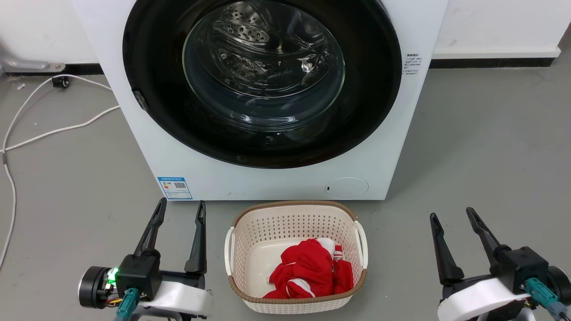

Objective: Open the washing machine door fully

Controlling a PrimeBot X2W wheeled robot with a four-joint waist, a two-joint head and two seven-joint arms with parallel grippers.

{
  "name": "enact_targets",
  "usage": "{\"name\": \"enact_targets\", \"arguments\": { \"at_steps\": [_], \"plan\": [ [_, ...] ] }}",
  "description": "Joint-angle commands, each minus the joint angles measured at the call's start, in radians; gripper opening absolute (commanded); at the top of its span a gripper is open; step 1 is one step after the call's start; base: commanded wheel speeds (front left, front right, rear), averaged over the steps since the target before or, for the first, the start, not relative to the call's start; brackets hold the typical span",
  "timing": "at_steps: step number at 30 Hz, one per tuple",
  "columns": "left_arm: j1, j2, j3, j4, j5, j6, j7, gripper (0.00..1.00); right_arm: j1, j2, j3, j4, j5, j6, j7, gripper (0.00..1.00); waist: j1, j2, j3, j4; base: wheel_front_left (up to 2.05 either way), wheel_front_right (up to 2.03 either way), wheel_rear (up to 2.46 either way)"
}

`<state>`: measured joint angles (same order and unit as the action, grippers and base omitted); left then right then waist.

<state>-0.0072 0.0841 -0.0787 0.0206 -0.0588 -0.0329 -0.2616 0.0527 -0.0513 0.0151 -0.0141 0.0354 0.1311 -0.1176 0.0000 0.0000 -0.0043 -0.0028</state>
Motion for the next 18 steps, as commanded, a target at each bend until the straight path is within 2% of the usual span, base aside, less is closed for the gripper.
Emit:
{"name": "enact_targets", "arguments": {
  "at_steps": [1, 13, 14, 15, 16, 18],
  "plan": [
    [0.010, -0.002, 0.004, 0.001, -0.004, -0.001, -0.005, 1.00, 0.008, 0.002, 0.000, 0.003, 0.005, -0.001, -0.005, 1.00, 0.0000, 0.0000, 0.000, 0.000, 0.00, 0.00, 0.00],
    [0.010, -0.015, 0.013, 0.014, 0.011, -0.018, -0.004, 1.00, 0.010, 0.002, -0.009, 0.002, 0.003, -0.001, -0.003, 1.00, 0.0000, 0.0000, 0.000, 0.006, 0.00, 0.00, 0.00],
    [0.011, -0.015, 0.013, 0.014, 0.013, -0.018, -0.004, 1.00, 0.010, 0.002, -0.009, 0.002, 0.012, -0.001, -0.006, 0.80, 0.0000, 0.0000, 0.000, 0.006, 0.00, 0.00, 0.00],
    [0.012, -0.015, 0.014, 0.015, 0.013, -0.018, -0.004, 1.00, 0.010, 0.002, -0.009, 0.003, 0.019, -0.001, -0.008, 0.26, 0.0000, 0.0000, -0.001, 0.006, 0.00, 0.00, 0.00],
    [0.013, -0.016, 0.014, 0.015, 0.013, -0.019, -0.004, 1.00, 0.011, 0.002, -0.006, 0.006, 0.030, -0.001, -0.009, 0.00, 0.0000, 0.0000, -0.001, 0.007, 0.00, 0.00, 0.00],
    [0.015, -0.017, 0.014, 0.016, 0.016, -0.020, -0.004, 1.00, 0.010, 0.002, -0.003, 0.007, 0.045, -0.001, -0.016, 0.00, 0.0000, 0.0000, -0.002, 0.007, 0.00, 0.00, 0.00]
  ]
}}
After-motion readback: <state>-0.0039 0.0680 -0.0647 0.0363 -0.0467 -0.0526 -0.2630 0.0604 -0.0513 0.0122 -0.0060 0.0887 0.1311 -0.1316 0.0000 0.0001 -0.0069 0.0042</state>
